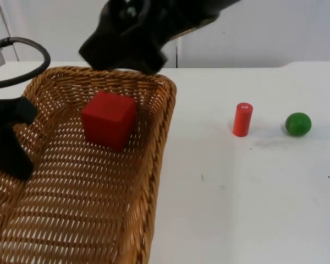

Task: Pick up the basket with the left hand and place the object to the left of the red cylinder into the basket with the right hand.

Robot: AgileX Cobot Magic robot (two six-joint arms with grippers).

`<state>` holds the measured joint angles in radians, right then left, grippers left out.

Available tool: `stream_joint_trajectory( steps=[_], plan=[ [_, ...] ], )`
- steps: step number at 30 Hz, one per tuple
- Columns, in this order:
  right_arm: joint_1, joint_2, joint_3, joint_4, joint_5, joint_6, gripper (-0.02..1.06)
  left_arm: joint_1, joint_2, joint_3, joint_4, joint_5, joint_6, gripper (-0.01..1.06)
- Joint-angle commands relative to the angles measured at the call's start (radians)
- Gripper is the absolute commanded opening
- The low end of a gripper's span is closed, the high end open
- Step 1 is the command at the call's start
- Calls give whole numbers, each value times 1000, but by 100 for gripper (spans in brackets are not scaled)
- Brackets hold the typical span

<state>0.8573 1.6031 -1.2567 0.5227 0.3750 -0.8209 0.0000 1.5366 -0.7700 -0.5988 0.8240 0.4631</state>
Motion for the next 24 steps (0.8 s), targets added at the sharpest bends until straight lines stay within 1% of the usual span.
stream_joint_trajectory(
  steps=[1, 7, 12, 13, 16, 17, 18, 21, 22, 23, 24],
  plan=[
    [-1, -58, 33, 1, 7, 9, 105, 0, -13, -4, -40, 6, 3, 0],
    [-1, -162, 76, -31, 30, 37, 105, 0, -13, -4, -40, 6, 3, 0],
    [-1, -257, 78, -147, 87, 162, 105, 0, -13, -4, -40, 6, 3, 0],
    [-1, -257, 78, -147, 87, 162, 105, 0, -13, -4, -40, 6, 3, 0],
    [-1, -303, 78, -215, 155, 239, 105, 0, -13, -4, -40, 6, 3, 0],
    [-1, -315, 78, -225, 171, 256, 105, 0, -13, -4, -40, 6, 3, 0],
    [-1, -315, 78, -225, 171, 256, 105, 0, -13, -4, -40, 6, 3, 0],
    [-1, -338, 80, -237, 218, 268, 105, 0, -13, -4, -40, 4, 7, 0],
    [-1, -341, 80, -241, 249, 268, 105, 0, -13, -4, -40, 2, 7, 0],
    [-1, -341, 80, -241, 249, 268, 105, 0, -13, -4, -40, 2, 7, 0],
    [-1, -341, 80, -241, 273, 272, 105, 0, -13, -4, -40, 1, 7, 0]
  ],
)
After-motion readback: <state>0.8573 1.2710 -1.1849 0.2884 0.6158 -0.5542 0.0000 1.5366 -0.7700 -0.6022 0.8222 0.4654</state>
